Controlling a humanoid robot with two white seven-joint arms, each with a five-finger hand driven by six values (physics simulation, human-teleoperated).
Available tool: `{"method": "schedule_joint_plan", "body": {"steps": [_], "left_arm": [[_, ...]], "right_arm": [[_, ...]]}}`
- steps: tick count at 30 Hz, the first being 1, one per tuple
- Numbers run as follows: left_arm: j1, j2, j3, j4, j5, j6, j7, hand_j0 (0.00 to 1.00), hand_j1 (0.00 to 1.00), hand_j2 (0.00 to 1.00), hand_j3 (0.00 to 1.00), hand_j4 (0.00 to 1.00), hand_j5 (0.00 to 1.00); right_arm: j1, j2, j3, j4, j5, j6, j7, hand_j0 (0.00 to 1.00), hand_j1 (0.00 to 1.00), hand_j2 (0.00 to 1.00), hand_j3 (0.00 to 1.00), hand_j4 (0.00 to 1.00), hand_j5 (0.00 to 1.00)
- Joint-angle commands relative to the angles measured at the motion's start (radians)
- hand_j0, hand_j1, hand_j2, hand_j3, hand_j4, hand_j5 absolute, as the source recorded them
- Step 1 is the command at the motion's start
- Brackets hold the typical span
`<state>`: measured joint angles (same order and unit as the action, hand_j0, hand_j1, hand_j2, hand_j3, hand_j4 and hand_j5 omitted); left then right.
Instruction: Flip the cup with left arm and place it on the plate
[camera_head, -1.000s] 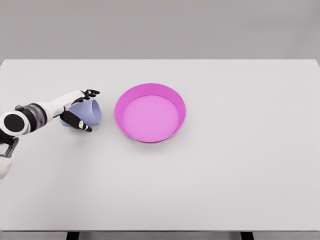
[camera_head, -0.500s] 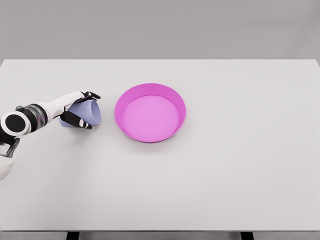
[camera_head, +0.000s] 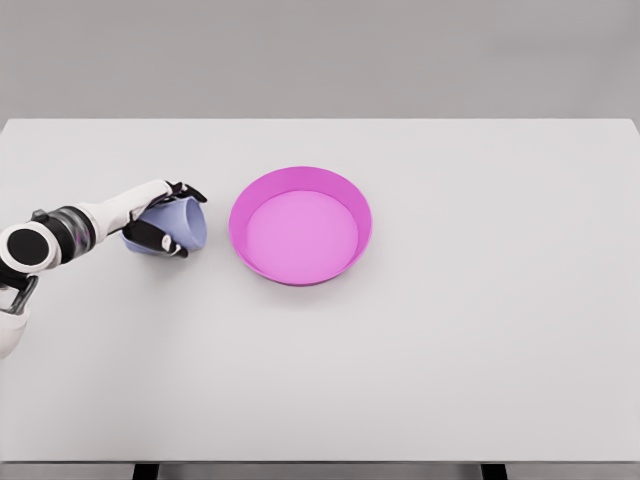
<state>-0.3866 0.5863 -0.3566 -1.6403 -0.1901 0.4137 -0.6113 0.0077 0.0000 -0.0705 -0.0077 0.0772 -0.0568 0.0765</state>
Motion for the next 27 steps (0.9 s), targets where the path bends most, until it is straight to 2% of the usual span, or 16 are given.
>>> {"method": "schedule_joint_plan", "body": {"steps": [1, 6, 10, 16, 22, 23, 27], "left_arm": [[0.000, 0.000, 0.007, -0.001, 0.015, -0.019, 0.000, 0.73, 0.73, 0.73, 0.73, 0.73, 0.73], [-0.003, -0.005, 0.015, -0.003, 0.044, -0.046, 0.000, 0.73, 0.73, 0.73, 0.73, 0.73, 0.73], [-0.002, -0.006, 0.070, -0.003, 0.095, -0.070, 0.000, 0.73, 0.73, 0.73, 0.73, 0.73, 0.73], [0.000, -0.010, 0.097, 0.002, 0.153, -0.070, 0.000, 0.73, 0.73, 0.73, 0.73, 0.73, 0.73], [-0.003, -0.092, 0.107, 0.004, 0.185, -0.075, 0.000, 0.73, 0.73, 0.73, 0.73, 0.73, 0.73], [-0.002, -0.109, 0.128, 0.004, 0.205, -0.075, 0.000, 0.73, 0.73, 0.73, 0.73, 0.73, 0.73], [-0.002, -0.135, 0.136, 0.004, 0.244, -0.093, 0.000, 0.73, 0.73, 0.73, 0.73, 0.73, 0.73]], "right_arm": [[0.000, 0.000, 0.000, 0.000, 0.000, 0.000, 0.000, 1.00, 1.00, 1.00, 1.00, 1.00, 1.00], [0.000, 0.000, 0.000, 0.000, 0.000, 0.000, 0.000, 1.00, 1.00, 1.00, 1.00, 1.00, 1.00], [0.000, 0.000, 0.000, 0.000, 0.000, 0.000, 0.000, 1.00, 1.00, 1.00, 1.00, 1.00, 1.00], [0.000, 0.000, 0.000, 0.000, 0.000, 0.000, 0.000, 1.00, 1.00, 1.00, 1.00, 1.00, 1.00], [0.000, 0.000, 0.000, 0.000, 0.000, -0.002, 0.000, 1.00, 1.00, 1.00, 1.00, 1.00, 1.00], [0.000, 0.000, 0.000, 0.000, 0.000, 0.000, 0.000, 1.00, 1.00, 1.00, 1.00, 1.00, 1.00], [0.000, 0.000, 0.000, 0.000, 0.000, 0.000, 0.000, 1.00, 1.00, 1.00, 1.00, 1.00, 1.00]]}}
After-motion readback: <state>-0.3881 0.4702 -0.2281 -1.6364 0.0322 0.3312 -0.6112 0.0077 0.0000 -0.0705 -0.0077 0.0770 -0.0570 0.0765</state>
